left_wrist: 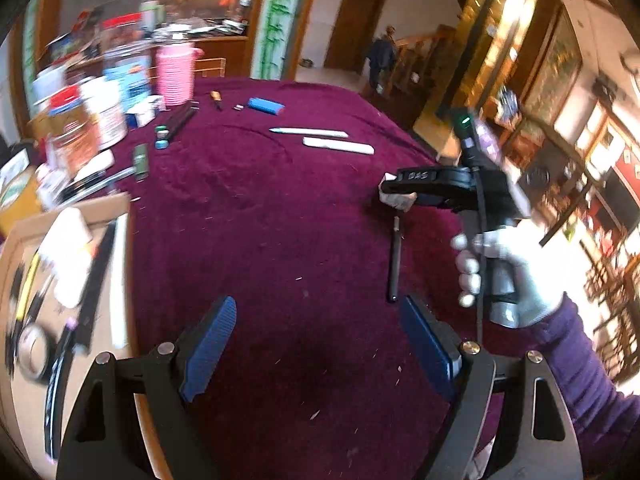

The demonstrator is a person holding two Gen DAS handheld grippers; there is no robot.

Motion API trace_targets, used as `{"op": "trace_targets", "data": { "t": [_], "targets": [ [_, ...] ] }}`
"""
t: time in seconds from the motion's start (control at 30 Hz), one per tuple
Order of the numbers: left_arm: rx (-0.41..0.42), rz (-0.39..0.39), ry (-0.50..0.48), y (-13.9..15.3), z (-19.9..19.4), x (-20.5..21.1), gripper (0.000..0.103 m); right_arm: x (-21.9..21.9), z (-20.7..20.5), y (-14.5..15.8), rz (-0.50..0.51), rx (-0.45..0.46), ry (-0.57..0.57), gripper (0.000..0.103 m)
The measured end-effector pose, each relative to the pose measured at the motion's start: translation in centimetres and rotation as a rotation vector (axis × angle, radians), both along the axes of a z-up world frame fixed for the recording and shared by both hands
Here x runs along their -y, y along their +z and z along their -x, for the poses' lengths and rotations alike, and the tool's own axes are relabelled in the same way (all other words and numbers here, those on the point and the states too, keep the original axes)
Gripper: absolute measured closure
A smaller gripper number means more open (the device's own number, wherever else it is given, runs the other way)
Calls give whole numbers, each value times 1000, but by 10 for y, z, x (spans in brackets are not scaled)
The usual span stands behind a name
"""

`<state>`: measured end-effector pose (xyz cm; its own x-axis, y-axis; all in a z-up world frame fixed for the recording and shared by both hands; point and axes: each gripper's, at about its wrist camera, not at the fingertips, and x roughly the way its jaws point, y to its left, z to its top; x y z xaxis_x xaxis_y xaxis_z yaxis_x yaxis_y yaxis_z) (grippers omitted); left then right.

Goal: Organize rigid objects
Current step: 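Grasp the white plug adapter with the right gripper while the left grasps a thin black pen, then lift the black pen with the left gripper while the right lifts the white adapter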

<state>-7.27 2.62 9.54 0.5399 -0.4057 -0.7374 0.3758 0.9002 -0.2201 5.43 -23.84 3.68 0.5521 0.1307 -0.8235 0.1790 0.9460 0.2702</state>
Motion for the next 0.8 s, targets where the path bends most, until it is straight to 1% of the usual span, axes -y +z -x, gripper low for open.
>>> {"op": "trace_targets", "data": {
  "t": [0.1, 0.17, 0.2, 0.23, 0.27, 0.3, 0.37, 0.4, 0.47, 0.57, 0.7, 0.73, 0.77, 0.8],
  "targets": [
    [1, -65, -67, -13, -13, 37, 20, 21, 14, -1, -13, 23, -41, 48],
    [6, -129, -111, -26, -25, 69, 21, 36, 21, -4, -39, 51, -70, 48],
    [6, -140, -127, -29, -29, 79, 28, 44, 26, -8, -83, 82, -71, 48],
    [1, -149, -162, -35, -36, 94, 34, 47, 26, -9, -110, 92, -73, 48],
    [-5, -164, -180, -39, -41, 103, 49, 50, 26, -10, -135, 93, -77, 48],
    [-14, -187, -188, -45, -46, 112, 64, 49, 26, -9, -131, 95, -78, 48],
    [-38, -197, -213, -52, -56, 127, 73, 43, 23, -9, -99, 96, -68, 48],
    [-45, -203, -223, -57, -61, 132, 73, 40, 22, -8, -79, 96, -63, 48],
    [-52, -240, -238, -65, -67, 146, 73, 35, 20, -8, -54, 93, -57, 48],
    [6, -272, -254, -67, -62, 158, 71, 33, 20, -9, -33, 92, -51, 48],
    [28, -252, -260, -69, -61, 158, 71, 32, 19, -10, -24, 92, -49, 48],
    [29, -252, -261, -69, -60, 158, 73, 31, 19, -10, -19, 92, -48, 48],
    [28, -249, -265, -69, -59, 157, 85, 30, 19, -10, -11, 93, -46, 48],
    [31, -252, -268, -68, -57, 157, 94, 29, 19, -11, 0, 93, -44, 48]
  ]
}}
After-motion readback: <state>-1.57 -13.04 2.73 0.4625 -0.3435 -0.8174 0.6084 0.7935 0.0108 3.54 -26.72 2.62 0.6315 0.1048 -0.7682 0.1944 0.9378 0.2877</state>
